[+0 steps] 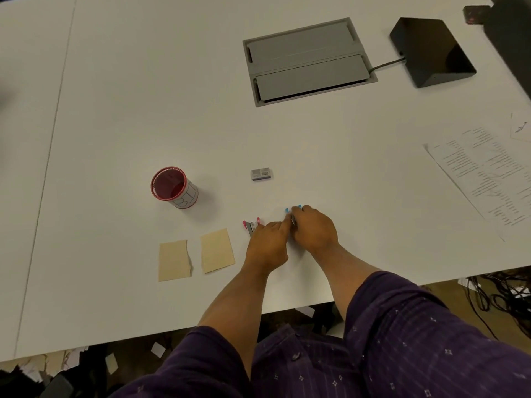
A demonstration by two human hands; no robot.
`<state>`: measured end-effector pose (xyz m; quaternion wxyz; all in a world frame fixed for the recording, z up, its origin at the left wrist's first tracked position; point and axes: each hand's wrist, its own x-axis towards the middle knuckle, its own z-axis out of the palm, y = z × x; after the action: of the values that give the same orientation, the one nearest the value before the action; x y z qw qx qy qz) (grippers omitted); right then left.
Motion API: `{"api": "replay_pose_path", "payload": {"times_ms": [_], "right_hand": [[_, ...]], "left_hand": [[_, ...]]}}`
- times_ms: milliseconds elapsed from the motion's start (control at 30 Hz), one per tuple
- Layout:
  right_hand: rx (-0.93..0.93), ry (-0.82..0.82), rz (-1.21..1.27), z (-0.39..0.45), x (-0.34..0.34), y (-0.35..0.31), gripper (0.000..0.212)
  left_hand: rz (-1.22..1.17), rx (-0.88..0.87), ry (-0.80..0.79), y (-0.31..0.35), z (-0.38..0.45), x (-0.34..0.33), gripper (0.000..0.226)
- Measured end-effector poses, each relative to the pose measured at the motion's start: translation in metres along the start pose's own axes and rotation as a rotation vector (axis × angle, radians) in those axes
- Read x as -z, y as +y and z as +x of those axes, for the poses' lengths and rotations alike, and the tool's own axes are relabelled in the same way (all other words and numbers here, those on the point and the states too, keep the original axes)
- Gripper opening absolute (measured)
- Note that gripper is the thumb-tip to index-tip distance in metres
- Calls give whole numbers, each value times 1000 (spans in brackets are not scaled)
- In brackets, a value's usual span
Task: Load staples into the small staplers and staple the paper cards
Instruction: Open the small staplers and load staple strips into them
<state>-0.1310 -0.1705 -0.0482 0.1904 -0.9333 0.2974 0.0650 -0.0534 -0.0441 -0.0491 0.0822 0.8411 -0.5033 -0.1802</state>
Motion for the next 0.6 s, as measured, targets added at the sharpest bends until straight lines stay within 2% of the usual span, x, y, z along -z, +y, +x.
{"api": "replay_pose_path", "payload": {"times_ms": [133,367,533,600], "right_hand": [[-14,-5,40,4,0,-1,25],[-74,21,186,7,9,-2,28],[-157,51,471,15,22,-13,69],[-183,42,563,20,25,-18,79]], "left_hand": [[-12,-16,-7,3,2,3,77],[-149,57,37,10,6,11,71],[-320,267,103,7,11,21,51],[-435,316,103,9,15,27,39]]}}
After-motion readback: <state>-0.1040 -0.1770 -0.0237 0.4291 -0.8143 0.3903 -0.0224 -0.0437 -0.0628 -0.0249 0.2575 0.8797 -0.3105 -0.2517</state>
